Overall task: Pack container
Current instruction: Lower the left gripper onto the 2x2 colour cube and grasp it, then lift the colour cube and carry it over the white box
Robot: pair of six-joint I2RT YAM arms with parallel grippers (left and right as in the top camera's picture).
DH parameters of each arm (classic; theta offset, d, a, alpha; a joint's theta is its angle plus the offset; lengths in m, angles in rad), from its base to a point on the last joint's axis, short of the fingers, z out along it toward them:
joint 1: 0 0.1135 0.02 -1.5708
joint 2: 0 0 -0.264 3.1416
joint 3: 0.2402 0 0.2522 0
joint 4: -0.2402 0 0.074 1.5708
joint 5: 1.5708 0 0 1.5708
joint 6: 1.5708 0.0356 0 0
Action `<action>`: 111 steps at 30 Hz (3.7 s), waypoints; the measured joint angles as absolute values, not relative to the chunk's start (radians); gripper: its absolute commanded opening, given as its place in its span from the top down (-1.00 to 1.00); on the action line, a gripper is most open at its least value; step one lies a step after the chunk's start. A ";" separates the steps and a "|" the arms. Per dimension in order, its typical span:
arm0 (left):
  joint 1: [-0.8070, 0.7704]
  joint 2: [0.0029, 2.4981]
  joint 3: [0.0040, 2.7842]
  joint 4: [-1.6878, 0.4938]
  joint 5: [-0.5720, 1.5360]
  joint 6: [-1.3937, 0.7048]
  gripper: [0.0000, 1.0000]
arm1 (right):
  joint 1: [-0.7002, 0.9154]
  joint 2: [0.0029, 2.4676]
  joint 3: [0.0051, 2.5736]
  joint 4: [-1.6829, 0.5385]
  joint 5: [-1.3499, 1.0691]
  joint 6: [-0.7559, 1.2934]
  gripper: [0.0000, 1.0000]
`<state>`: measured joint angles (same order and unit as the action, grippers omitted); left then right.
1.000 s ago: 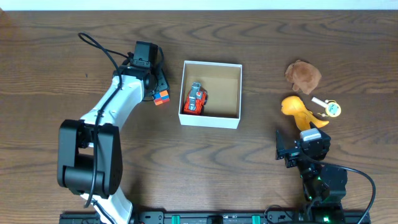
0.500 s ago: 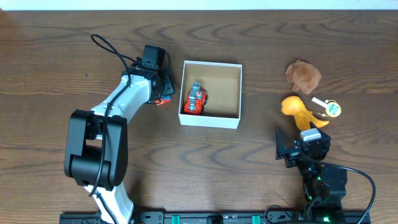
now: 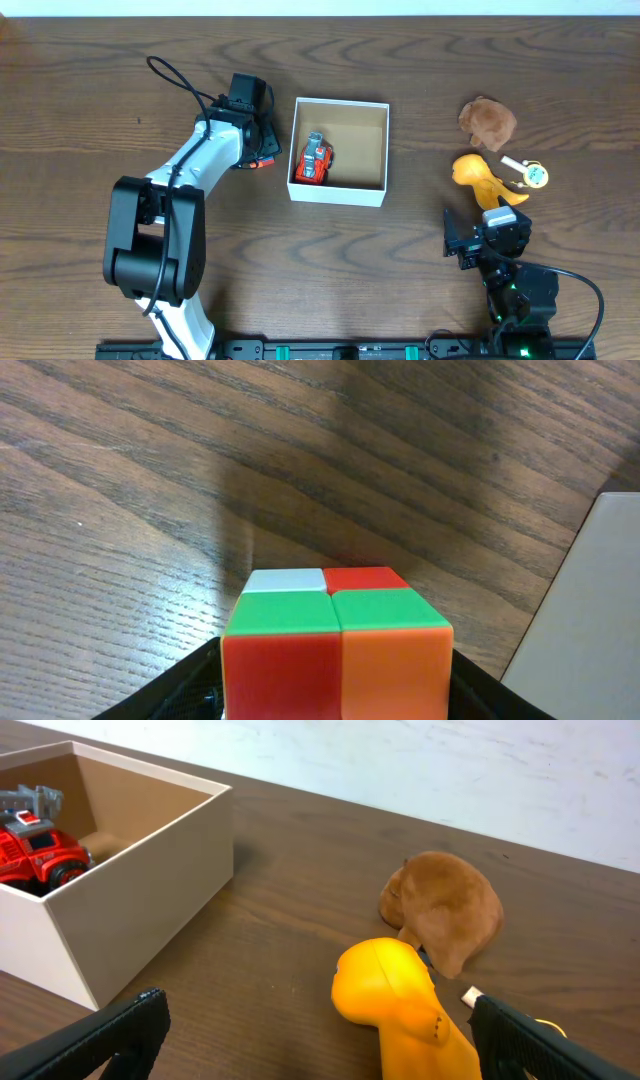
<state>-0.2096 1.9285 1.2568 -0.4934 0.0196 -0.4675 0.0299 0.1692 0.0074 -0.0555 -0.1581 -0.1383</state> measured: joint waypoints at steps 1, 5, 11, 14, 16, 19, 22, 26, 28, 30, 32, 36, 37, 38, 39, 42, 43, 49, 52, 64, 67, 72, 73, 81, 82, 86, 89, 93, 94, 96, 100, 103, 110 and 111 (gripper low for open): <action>-0.210 1.929 1.257 -0.493 0.020 -0.467 -0.24 | 0.030 0.169 0.007 -0.056 -0.158 -0.138 -0.98; -0.210 1.929 1.257 -0.493 0.020 -0.467 -0.25 | 0.030 0.169 0.007 -0.056 -0.158 -0.138 -0.99; -0.210 1.929 1.257 -0.493 0.020 -0.464 -0.24 | 0.030 0.169 0.007 -0.056 -0.158 -0.138 -0.98; -0.210 1.929 1.257 -0.493 0.017 -0.459 -0.25 | 0.030 0.169 0.007 -0.056 -0.158 -0.138 -0.99; -0.210 1.929 1.257 -0.493 0.015 -0.456 -0.25 | 0.030 0.169 0.007 -0.056 -0.158 -0.138 -0.98; -0.210 1.929 1.257 -0.493 0.011 -0.450 -0.25 | 0.030 0.169 0.007 -0.056 -0.158 -0.138 -0.98; -0.210 1.929 1.257 -0.493 0.008 -0.448 -0.24 | 0.030 0.169 0.007 -0.056 -0.158 -0.138 -0.98; -0.210 1.929 1.256 -0.492 0.007 -0.448 -0.25 | 0.030 0.169 0.007 -0.056 -0.158 -0.138 -0.99; -0.210 1.929 1.256 -0.490 0.007 -0.448 -0.24 | 0.030 0.169 0.007 -0.056 -0.158 -0.138 -0.98; -0.210 1.929 1.256 -0.490 0.004 -0.448 -0.24 | 0.030 0.169 0.007 -0.056 -0.158 -0.138 -0.98; -0.210 1.929 1.256 -0.490 0.001 -0.448 -0.24 | 0.030 0.169 0.007 -0.056 -0.158 -0.138 -0.99; -0.210 1.929 1.256 -0.490 0.000 -0.448 -0.25 | 0.030 0.169 0.007 -0.056 -0.158 -0.138 -0.98; -0.210 1.929 1.256 -0.490 0.000 -0.448 -0.25 | 0.030 0.169 0.007 -0.056 -0.158 -0.138 -0.99; -0.210 1.929 1.256 -0.490 0.000 -0.448 -0.25 | 0.030 0.169 0.007 -0.056 -0.158 -0.138 -0.99; -0.210 1.929 1.256 -0.490 0.000 -0.448 -0.25 | 0.030 0.169 0.007 -0.056 -0.158 -0.138 -0.99; -0.210 1.930 1.256 -0.490 0.000 -0.448 -0.26 | 0.030 0.169 0.007 -0.056 -0.158 -0.138 -0.99; -0.210 1.933 1.256 -0.490 0.000 -0.448 -0.27 | 0.030 0.169 0.007 -0.056 -0.158 -0.138 -0.98; -0.211 1.990 1.258 -0.479 -0.010 -0.445 -0.27 | 0.030 0.169 0.007 -0.056 -0.158 -0.138 -0.98; -0.211 1.990 1.258 -0.477 -0.012 -0.445 -0.24 | 0.030 0.169 0.007 -0.056 -0.158 -0.138 -0.98; -0.192 1.978 1.258 -0.485 -0.010 -0.424 0.24 | 0.030 0.169 0.007 -0.056 -0.158 -0.138 -0.98; -0.186 1.969 1.258 -0.494 -0.007 -0.418 0.24 | 0.030 0.169 0.007 -0.056 -0.158 -0.138 -0.98; -0.185 1.938 1.258 -0.496 -0.007 -0.413 0.24 | 0.030 0.169 0.007 -0.056 -0.158 -0.138 -0.99; -0.185 1.928 1.258 -0.497 -0.007 -0.410 0.27 | 0.030 0.169 0.007 -0.056 -0.158 -0.138 -0.99; -0.196 1.719 1.258 -0.515 -0.007 -0.385 0.30 | 0.030 0.169 0.007 -0.056 -0.158 -0.138 -0.98; -0.202 1.689 1.258 -0.514 -0.007 -0.385 0.29 | 0.030 0.169 0.007 -0.056 -0.158 -0.138 -0.99; -0.261 1.557 1.258 -0.488 -0.006 -0.362 0.29 | 0.030 0.169 0.007 -0.056 -0.158 -0.138 -0.98; -0.324 1.499 1.258 -0.444 -0.007 -0.331 0.29 | 0.030 0.169 0.007 -0.056 -0.158 -0.138 -0.99; -0.412 1.487 1.258 -0.389 -0.005 -0.284 0.29 | 0.030 0.169 0.007 -0.056 -0.158 -0.138 -0.98; -0.427 1.491 1.258 -0.379 -0.006 -0.274 0.29 | 0.030 0.169 0.007 -0.056 -0.158 -0.138 -0.98; -0.457 1.510 1.258 -0.344 -0.006 -0.248 0.29 | 0.030 0.169 0.007 -0.056 -0.158 -0.138 -0.98; -0.487 1.576 1.258 -0.284 -0.006 -0.210 0.29 | 0.030 0.169 0.007 -0.056 -0.158 -0.138 -0.99; -0.495 1.642 1.258 -0.256 -0.006 -0.194 0.29 | 0.030 0.169 0.007 -0.056 -0.158 -0.138 -0.98; -0.513 1.741 1.258 -0.215 -0.006 -0.086 0.29 | 0.030 0.169 0.007 -0.056 -0.158 -0.138 -0.98; -0.516 1.745 1.258 -0.211 -0.006 -0.068 0.29 | 0.030 0.169 0.007 -0.056 -0.158 -0.138 -0.99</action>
